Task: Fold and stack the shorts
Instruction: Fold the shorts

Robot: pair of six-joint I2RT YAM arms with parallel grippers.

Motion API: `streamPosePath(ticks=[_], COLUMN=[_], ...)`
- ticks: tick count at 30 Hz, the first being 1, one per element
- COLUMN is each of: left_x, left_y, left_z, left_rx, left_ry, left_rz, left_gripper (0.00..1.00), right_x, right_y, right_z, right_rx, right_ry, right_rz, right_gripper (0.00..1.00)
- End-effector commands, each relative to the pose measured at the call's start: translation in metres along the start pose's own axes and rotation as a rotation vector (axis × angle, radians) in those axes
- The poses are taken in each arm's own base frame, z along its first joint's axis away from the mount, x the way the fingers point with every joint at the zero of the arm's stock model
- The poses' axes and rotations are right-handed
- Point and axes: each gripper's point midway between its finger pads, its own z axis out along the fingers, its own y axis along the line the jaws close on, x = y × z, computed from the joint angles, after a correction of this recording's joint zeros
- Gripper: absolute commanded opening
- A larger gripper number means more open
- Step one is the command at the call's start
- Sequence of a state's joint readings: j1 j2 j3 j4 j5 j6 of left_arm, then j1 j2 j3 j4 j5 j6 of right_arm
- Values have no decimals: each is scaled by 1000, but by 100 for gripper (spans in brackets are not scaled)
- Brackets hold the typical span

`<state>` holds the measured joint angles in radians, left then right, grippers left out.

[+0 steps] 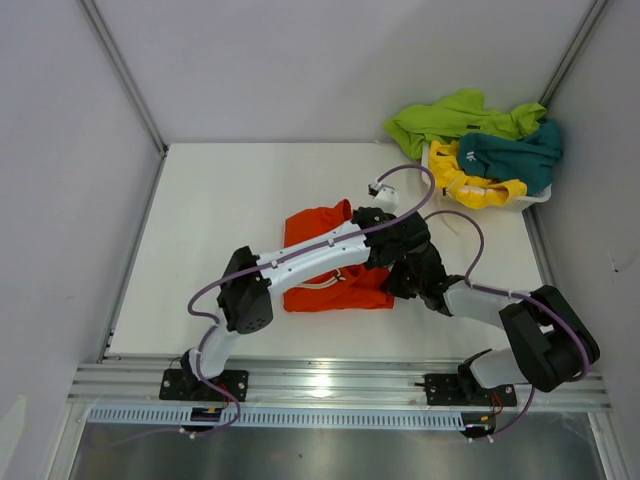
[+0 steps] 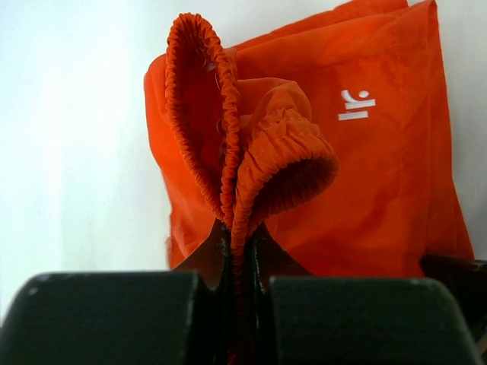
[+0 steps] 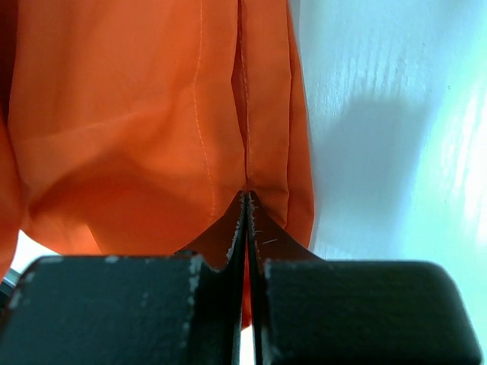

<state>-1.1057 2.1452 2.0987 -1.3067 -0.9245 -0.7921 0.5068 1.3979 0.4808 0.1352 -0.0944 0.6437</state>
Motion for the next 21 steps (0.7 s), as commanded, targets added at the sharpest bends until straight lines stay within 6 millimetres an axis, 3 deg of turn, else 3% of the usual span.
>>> streamPosePath(ticks=[1, 11, 21], left_x=[-9, -4, 7], left_y=[-26, -69, -90], left_z=[1, 14, 23], left_rx=[64, 158, 230], left_ry=[-21, 0, -5], left_rz=[-18, -58, -111], left_gripper=[0, 0, 2], right_x=[17, 23, 26], right_y=[-15, -20, -23], right_z=[-6, -9, -7], right_rx=[55, 54, 59], right_ry=[46, 38, 41], right_rz=[2, 24, 26], right_gripper=[0, 0, 0])
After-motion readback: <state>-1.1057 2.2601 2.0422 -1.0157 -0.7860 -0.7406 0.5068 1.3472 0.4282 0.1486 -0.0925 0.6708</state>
